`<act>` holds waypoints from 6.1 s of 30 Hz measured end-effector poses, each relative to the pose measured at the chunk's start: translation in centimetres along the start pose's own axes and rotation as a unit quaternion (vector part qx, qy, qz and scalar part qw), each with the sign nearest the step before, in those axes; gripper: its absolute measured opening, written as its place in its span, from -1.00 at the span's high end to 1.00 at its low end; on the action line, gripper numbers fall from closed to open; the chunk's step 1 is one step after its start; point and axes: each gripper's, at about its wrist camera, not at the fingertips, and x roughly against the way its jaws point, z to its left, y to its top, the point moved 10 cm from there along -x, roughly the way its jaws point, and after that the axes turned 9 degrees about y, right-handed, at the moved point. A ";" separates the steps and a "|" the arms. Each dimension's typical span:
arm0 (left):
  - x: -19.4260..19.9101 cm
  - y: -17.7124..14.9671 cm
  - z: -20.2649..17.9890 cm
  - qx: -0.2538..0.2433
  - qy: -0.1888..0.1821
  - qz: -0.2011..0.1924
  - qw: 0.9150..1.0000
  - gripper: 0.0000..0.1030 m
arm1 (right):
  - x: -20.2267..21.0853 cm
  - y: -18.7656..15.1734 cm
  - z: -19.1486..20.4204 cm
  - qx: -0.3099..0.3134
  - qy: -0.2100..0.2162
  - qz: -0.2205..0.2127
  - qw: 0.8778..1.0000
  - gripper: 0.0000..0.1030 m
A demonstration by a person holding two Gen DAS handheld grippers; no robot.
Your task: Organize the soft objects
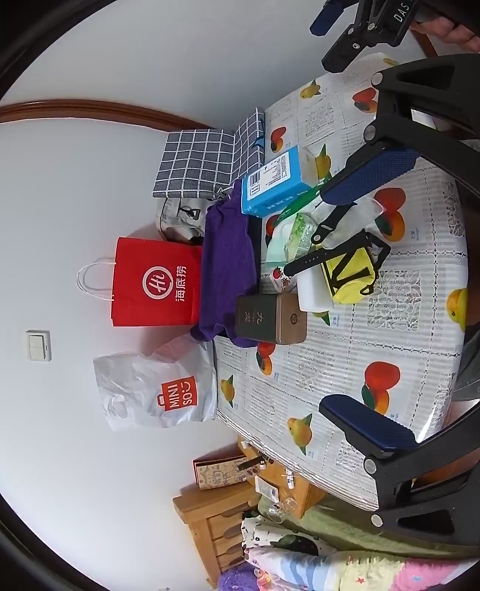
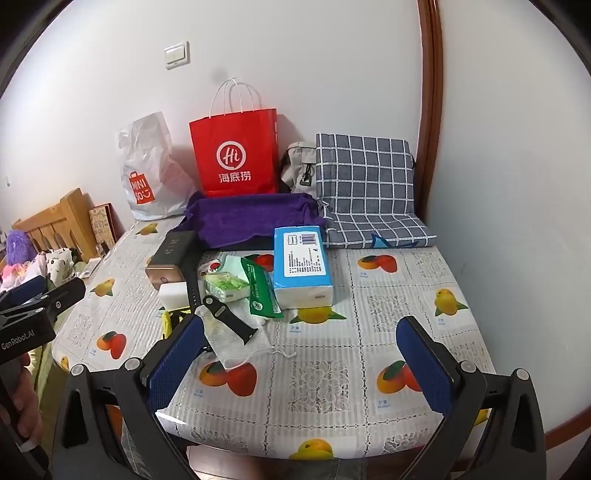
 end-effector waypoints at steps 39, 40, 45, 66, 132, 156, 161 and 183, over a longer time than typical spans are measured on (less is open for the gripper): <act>0.3 -0.2 -0.3 -0.001 0.000 -0.003 1.000 -1.00 | 0.8 0.3 0.3 -0.003 0.005 -0.011 1.000 -0.99; 0.4 -0.2 -0.3 0.000 0.001 -0.003 1.000 -1.00 | 0.8 0.4 0.3 -0.003 0.005 -0.011 1.000 -0.99; 0.4 -0.2 -0.3 -0.001 0.000 -0.003 1.000 -1.00 | 0.9 0.4 0.3 -0.003 0.006 -0.013 1.000 -0.99; 0.6 -0.1 -0.4 -0.002 0.001 -0.005 1.000 -1.00 | 1.2 0.6 0.1 -0.004 0.007 -0.018 1.000 -0.99; -18.5 -6.7 2.5 0.016 0.041 0.165 0.985 -0.99 | -19.9 -3.6 2.4 0.044 0.127 0.104 0.985 0.90; -17.0 -7.3 2.7 0.028 0.051 0.167 0.984 -0.99 | -14.5 -10.2 -5.2 0.051 0.063 0.131 0.988 -0.20; -17.4 -7.3 2.6 0.025 0.052 0.169 0.984 -0.99 | -17.0 -10.7 -3.6 0.055 0.079 0.148 0.984 -0.28; -22.6 -5.4 -2.5 -0.007 -0.036 0.156 0.987 -0.76 | -18.2 -9.1 -7.3 -0.003 0.077 0.131 0.988 0.46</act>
